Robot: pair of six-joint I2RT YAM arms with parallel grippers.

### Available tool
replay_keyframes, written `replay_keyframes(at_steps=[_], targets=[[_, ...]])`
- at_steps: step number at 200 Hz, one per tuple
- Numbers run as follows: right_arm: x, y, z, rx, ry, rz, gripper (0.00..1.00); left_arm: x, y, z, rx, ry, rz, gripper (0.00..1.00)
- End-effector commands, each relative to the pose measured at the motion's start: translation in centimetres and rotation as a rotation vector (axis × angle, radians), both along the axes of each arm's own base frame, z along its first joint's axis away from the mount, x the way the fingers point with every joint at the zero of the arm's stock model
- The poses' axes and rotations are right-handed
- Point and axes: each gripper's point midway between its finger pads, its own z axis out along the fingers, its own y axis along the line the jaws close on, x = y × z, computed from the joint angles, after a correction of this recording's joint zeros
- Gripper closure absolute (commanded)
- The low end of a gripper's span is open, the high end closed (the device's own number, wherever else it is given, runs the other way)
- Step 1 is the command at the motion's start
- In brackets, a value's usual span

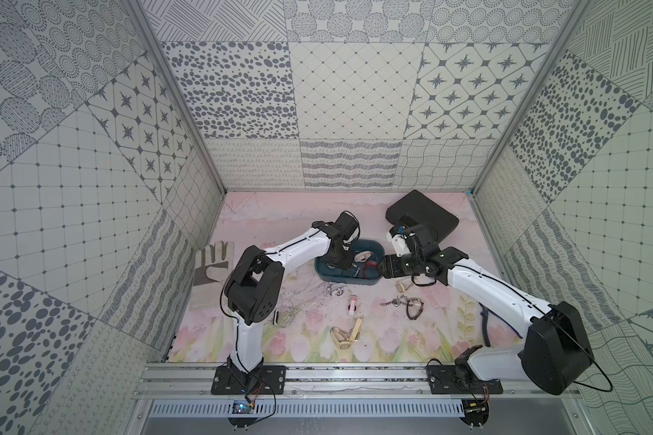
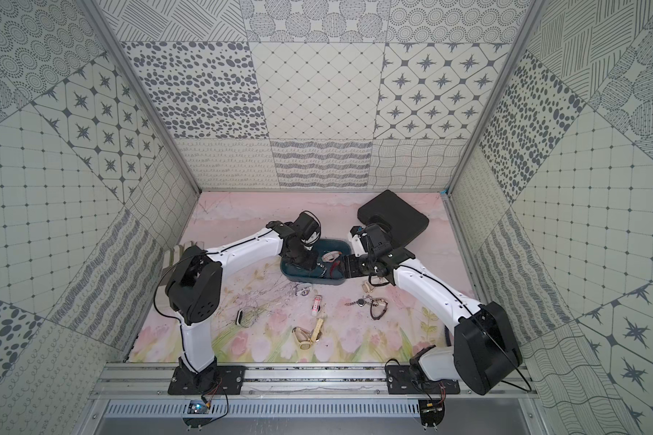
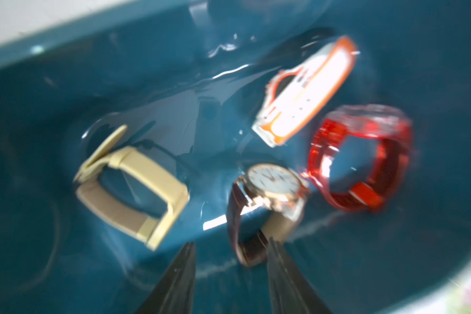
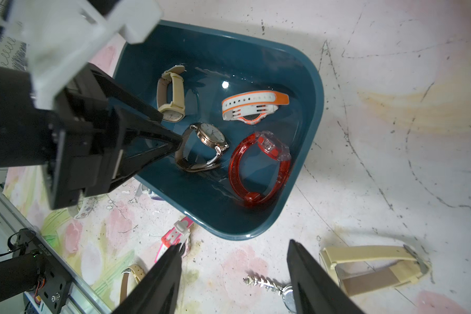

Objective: Put the watch into the storage box
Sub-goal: Place the watch in the storage box, then pick up the watch at the center of the board.

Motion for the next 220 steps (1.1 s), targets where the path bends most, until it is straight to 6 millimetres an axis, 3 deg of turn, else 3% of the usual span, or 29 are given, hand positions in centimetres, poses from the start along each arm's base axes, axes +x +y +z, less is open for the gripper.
replay_keyframes(at_steps=[1,27,55,79,103,122,169,220], targets=[[0.1,0.0,1.0,0.024,-0.042,0.005,0.33,-0.7,0.7,5.2,-0.087,-0.098,0.055,0.51],[-0.2,-0.3,1.2,0.028,-0.050,0.001,0.33,-3.0,2.7,9.8,-0.180,-0.181,0.111,0.48],[-0.4,-0.6,1.1,0.023,-0.048,-0.002,0.33,-7.5,3.5,11.6,-0.275,-0.182,0.104,0.45],[-0.3,-0.8,1.0,0.030,-0.045,-0.012,0.33,-10.6,2.6,9.9,-0.265,-0.143,0.067,0.44],[-0.3,-1.0,1.0,0.033,-0.041,-0.017,0.33,-12.0,1.2,7.4,-0.214,-0.102,0.016,0.44],[-0.4,-1.4,0.9,0.035,-0.039,-0.023,0.33,-13.1,-1.0,5.8,-0.208,-0.061,-0.063,0.44],[-0.8,-3.5,-0.3,0.068,-0.013,-0.068,0.33,-13.2,-4.6,2.8,-0.107,0.039,-0.195,0.51],[-0.7,-5.9,-0.9,0.048,-0.012,-0.145,0.33,-13.7,-5.3,-0.5,0.210,0.088,-0.309,0.58]])
